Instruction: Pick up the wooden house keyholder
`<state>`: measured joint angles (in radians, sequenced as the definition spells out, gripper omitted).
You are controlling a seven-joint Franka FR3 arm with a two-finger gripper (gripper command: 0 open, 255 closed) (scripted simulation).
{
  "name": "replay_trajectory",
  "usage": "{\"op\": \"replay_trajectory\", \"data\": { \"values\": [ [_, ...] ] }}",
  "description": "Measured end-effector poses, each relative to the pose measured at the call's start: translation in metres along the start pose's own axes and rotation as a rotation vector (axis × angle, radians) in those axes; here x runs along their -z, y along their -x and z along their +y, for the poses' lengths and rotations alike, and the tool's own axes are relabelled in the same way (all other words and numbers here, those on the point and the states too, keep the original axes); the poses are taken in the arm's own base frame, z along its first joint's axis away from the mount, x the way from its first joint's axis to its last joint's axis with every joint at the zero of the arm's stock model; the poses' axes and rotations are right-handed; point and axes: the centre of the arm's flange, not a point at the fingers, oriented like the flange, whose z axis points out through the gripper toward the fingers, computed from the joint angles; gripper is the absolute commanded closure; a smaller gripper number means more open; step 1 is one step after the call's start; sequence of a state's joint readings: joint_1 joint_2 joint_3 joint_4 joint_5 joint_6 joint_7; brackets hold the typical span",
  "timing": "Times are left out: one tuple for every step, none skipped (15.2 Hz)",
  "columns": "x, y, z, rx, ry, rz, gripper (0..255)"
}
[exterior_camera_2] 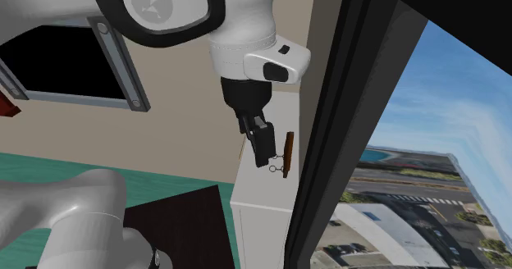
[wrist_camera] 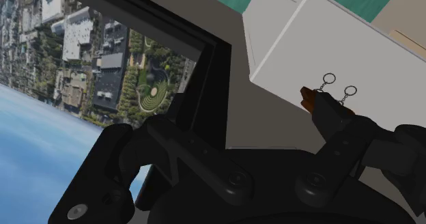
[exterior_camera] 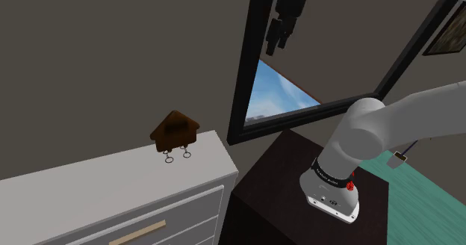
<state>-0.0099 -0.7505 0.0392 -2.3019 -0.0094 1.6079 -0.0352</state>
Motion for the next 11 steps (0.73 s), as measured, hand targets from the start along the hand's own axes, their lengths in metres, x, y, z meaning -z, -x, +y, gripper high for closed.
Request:
{"op": "replay_trajectory", "data": {
  "values": [
    [0.0, 0.0, 0.0, 0.0, 0.0, 0.0, 0],
    [-0.006, -0.003, -0.003, 0.0, -0.001, -0.001, 0],
    [-0.014, -0.005, -0.007, 0.0, -0.003, -0.001, 0],
    [-0.022, -0.008, -0.014, 0.0, -0.006, -0.002, 0],
    [-0.034, -0.011, -0.019, 0.0, -0.008, -0.003, 0],
    [-0.044, -0.016, -0.024, 0.0, -0.011, -0.003, 0],
    [-0.056, -0.02, -0.029, 0.0, -0.014, -0.004, 0],
    [-0.066, -0.022, -0.035, 0.0, -0.016, -0.004, 0],
    [-0.078, -0.028, -0.043, 0.0, -0.019, -0.005, 0],
    [-0.091, -0.032, -0.045, 0.0, -0.022, -0.005, 0],
    [-0.1, -0.035, -0.055, 0.001, -0.024, -0.005, 0]
  ]
}}
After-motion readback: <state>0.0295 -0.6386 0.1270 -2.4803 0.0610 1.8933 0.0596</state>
